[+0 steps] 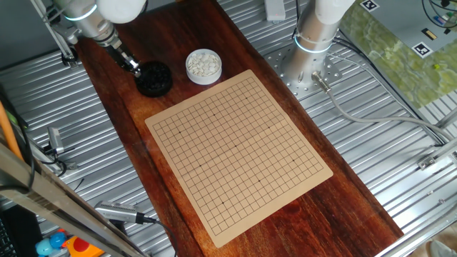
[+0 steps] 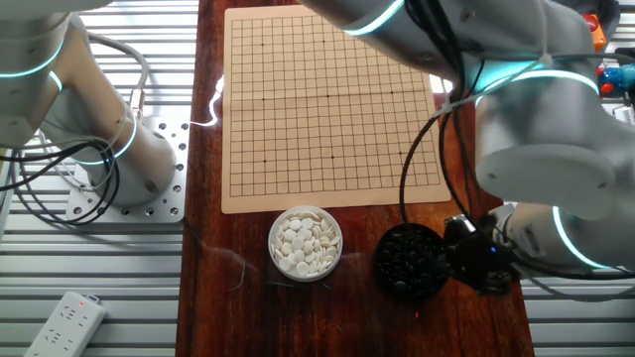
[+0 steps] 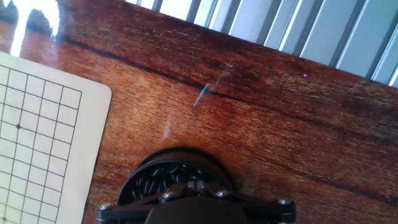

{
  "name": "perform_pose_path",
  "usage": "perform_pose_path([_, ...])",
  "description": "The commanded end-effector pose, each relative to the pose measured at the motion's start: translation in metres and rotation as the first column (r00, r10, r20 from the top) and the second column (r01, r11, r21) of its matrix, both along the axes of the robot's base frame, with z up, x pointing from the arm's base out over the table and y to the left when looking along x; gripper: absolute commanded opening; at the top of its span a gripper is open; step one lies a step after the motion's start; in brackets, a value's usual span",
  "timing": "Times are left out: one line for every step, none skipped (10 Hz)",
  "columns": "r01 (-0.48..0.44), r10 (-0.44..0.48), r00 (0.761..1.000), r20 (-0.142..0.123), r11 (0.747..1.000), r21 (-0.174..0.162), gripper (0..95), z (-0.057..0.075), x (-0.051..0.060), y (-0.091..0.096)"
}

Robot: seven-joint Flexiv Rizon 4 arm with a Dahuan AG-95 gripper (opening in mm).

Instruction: Play the first move as black on the 3-4 point in the upper right corner of the Go board

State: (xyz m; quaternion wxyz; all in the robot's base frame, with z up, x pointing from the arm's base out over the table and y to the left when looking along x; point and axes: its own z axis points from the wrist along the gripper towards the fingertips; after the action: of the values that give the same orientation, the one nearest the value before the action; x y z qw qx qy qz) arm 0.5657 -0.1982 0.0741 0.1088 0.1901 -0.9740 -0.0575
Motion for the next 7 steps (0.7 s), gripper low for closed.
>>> perform_pose_path([-0.005, 0.005, 1.0, -0.009, 1.0, 0.01, 0.0, -0.003, -0.009, -0.002])
perform_pose_path([-0.007, 0.007, 1.0, -0.011, 1.0, 0.013, 0.0, -0.005, -0.012, -0.003])
perform_pose_path([-0.008, 0.008, 1.0, -0.012, 1.0, 0.019, 0.0, -0.007, -0.014, -0.003])
perform_pose_path([-0.005, 0.006, 1.0, -0.015, 1.0, 0.024, 19.0, -0.008, -0.014, -0.002])
perform_pose_path([-0.001, 0.002, 1.0, -0.015, 0.999, 0.033, 19.0, -0.01, -0.015, -0.001])
perform_pose_path([0.0, 0.001, 1.0, -0.015, 0.999, 0.046, 19.0, -0.012, -0.015, 0.0])
perform_pose_path([0.003, -0.002, 1.0, -0.015, 0.999, 0.05, 19.0, -0.015, -0.015, 0.002])
